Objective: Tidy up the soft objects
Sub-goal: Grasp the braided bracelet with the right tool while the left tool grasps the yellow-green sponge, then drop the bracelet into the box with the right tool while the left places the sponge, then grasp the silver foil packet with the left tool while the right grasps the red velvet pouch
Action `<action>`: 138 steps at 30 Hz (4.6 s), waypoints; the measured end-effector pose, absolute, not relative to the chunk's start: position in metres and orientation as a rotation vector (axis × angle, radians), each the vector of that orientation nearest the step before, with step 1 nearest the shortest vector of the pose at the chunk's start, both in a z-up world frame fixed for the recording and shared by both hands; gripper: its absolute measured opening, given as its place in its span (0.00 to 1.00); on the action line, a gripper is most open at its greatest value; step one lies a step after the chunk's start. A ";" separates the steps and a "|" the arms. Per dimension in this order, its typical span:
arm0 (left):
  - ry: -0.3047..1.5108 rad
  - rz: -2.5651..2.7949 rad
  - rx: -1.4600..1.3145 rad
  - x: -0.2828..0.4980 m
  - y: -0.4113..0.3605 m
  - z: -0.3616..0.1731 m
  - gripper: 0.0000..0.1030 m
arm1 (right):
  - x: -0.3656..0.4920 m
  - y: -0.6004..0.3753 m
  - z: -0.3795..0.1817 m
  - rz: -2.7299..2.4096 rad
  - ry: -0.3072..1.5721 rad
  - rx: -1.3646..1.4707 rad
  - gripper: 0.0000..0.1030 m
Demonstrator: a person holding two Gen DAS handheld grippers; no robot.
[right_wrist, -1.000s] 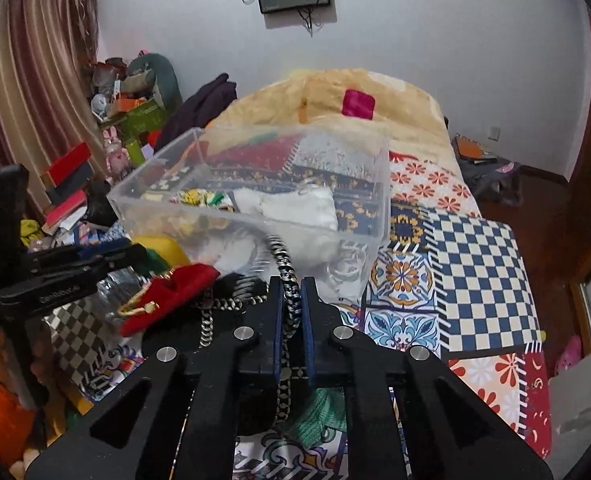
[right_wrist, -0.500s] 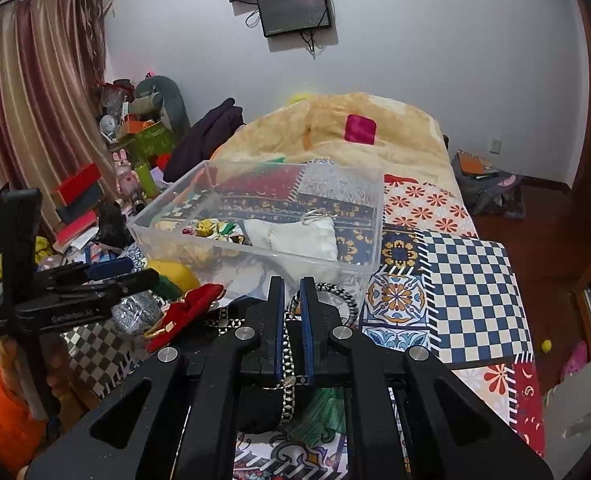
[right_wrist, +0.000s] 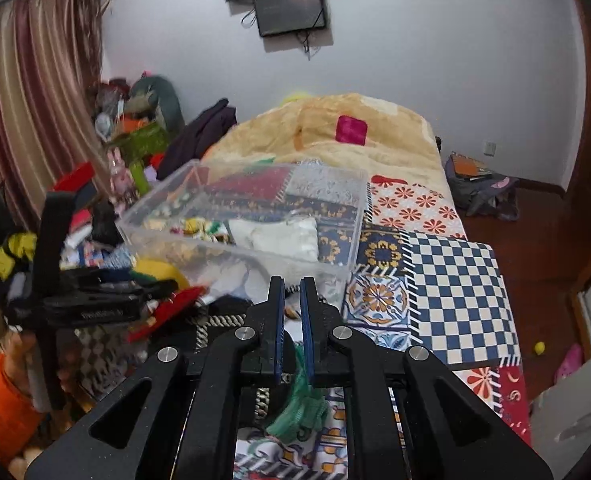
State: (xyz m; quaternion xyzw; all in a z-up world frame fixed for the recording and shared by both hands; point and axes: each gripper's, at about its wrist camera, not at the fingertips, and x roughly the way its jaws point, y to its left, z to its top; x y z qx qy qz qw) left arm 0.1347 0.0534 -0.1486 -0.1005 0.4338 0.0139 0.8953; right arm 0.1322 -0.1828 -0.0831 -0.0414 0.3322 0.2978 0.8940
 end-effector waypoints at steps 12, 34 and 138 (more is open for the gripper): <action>0.803 0.025 -0.218 0.106 0.061 -0.130 0.59 | 0.167 -0.183 -0.127 0.535 0.864 -0.073 0.22; 0.570 0.047 -0.114 0.088 0.054 -0.061 0.59 | 0.130 -0.173 -0.057 0.659 0.630 -0.043 0.06; 0.663 -0.017 -0.162 0.050 0.071 -0.095 0.17 | 0.117 -0.119 -0.068 0.839 0.646 -0.042 0.04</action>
